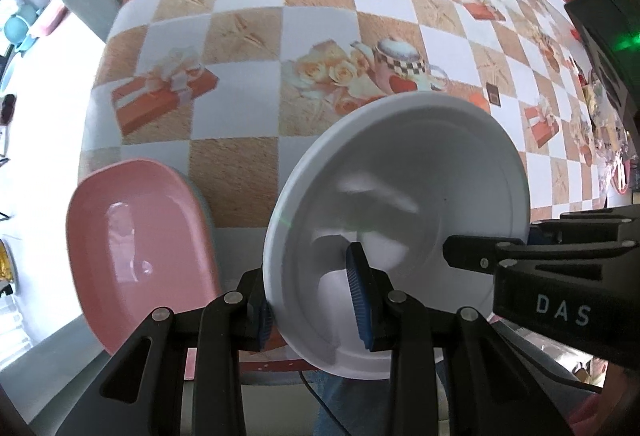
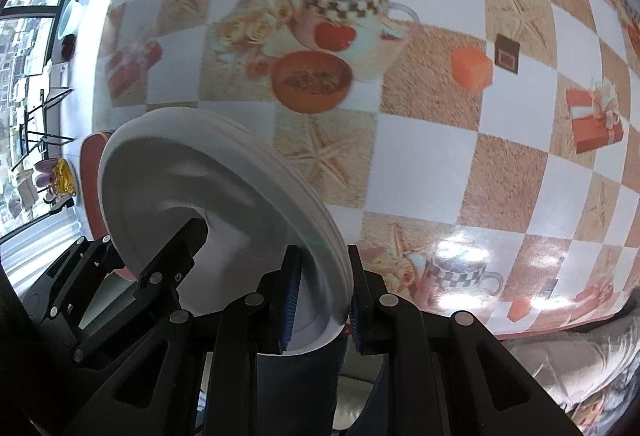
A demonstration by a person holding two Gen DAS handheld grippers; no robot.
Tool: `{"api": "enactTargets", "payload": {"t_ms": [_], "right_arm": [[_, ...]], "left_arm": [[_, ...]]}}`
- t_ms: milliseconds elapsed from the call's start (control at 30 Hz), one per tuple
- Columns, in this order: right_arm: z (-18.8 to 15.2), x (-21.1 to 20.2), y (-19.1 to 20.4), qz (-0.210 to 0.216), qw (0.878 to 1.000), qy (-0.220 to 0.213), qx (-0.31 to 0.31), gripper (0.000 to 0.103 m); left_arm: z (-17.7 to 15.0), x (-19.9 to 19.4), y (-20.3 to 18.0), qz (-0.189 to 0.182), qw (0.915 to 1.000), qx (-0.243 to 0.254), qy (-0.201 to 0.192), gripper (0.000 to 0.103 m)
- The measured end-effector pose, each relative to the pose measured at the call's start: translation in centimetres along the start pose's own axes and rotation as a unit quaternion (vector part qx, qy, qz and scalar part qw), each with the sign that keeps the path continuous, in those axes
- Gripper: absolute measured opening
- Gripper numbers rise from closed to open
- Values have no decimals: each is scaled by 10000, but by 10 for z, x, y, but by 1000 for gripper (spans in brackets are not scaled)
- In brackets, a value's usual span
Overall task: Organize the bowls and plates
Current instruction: 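Lift the white bowl with both grippers and carry it over the pink plates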
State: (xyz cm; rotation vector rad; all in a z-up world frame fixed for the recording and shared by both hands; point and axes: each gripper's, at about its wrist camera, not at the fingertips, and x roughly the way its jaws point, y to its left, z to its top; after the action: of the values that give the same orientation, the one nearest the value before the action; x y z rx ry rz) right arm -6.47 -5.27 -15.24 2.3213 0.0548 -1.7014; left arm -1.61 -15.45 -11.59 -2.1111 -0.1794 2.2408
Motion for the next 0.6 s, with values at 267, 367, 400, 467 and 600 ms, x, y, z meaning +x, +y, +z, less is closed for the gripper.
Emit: {"api": "enactTargets", "payload": {"t_ms": [267, 367, 400, 467, 600], "right_arm": [[9, -24, 31, -24, 9995, -199, -234, 23], [9, -35, 43, -46, 9990, -271, -349, 23], [9, -37, 48, -50, 9988, -284, -383, 23], [8, -35, 54, -58, 9985, -305, -456, 23], [12, -38, 72, -97, 9974, -322, -634, 23]], "left_arm": [[-7, -22, 23, 70, 9995, -173, -260, 35], [-7, -29, 34, 77, 9990, -268, -358, 35], [-7, -31, 36, 85, 9988, -300, -386, 35], [-7, -34, 40, 107, 9983, -374, -445, 35], [-8, -38, 48, 137, 9971, -546, -507, 35]]}}
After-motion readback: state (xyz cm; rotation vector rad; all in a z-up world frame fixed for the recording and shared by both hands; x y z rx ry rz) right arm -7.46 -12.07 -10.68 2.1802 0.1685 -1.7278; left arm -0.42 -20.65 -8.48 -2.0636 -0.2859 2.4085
